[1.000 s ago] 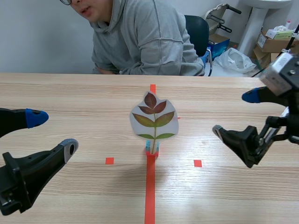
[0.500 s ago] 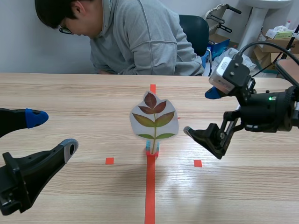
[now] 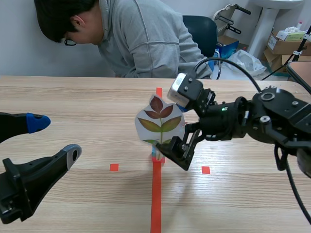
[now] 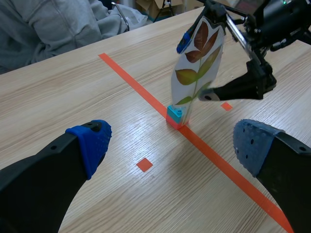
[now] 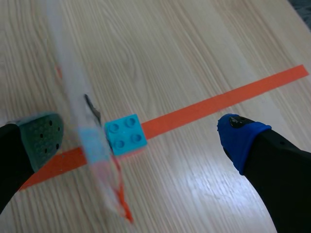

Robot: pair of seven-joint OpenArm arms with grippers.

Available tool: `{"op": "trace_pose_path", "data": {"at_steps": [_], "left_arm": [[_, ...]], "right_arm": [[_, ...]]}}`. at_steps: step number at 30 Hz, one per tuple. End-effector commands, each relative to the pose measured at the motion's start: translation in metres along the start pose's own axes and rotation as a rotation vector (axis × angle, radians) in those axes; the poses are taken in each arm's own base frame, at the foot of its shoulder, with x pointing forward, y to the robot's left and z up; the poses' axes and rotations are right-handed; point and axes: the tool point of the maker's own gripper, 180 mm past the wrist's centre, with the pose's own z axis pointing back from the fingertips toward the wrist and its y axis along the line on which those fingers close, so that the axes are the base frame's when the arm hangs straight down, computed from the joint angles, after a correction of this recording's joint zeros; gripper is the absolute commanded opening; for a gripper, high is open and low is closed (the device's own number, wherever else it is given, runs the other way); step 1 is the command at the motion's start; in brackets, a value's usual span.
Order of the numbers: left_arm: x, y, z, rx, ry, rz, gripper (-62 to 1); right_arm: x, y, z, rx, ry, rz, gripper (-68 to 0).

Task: Do the leaf sorting experiment

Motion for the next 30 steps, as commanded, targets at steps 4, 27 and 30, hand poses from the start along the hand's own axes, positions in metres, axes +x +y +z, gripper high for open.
{"op": "trace_pose_path", "data": {"at_steps": [4, 27, 30], "left_arm": [[0.0106, -0.002, -0.0013, -0.006, -0.039, 0.003, -7.1], [0.0106, -0.002, -0.0013, -0.006, -0.039, 0.003, -7.1], [0.0106, -0.002, -0.0013, -0.006, -0.039, 0.003, -7.1]], "right_arm": [[0.0138, 0.0022, -0.0052, 0.013, -0.031, 0.03, 0.4], [0.0111, 0.0029, -0.0048, 0.016, -0.018, 0.032, 0.2], [0.0114, 0.0035, -0.0049, 0.02, -0.019, 0.033, 0.2]]}}
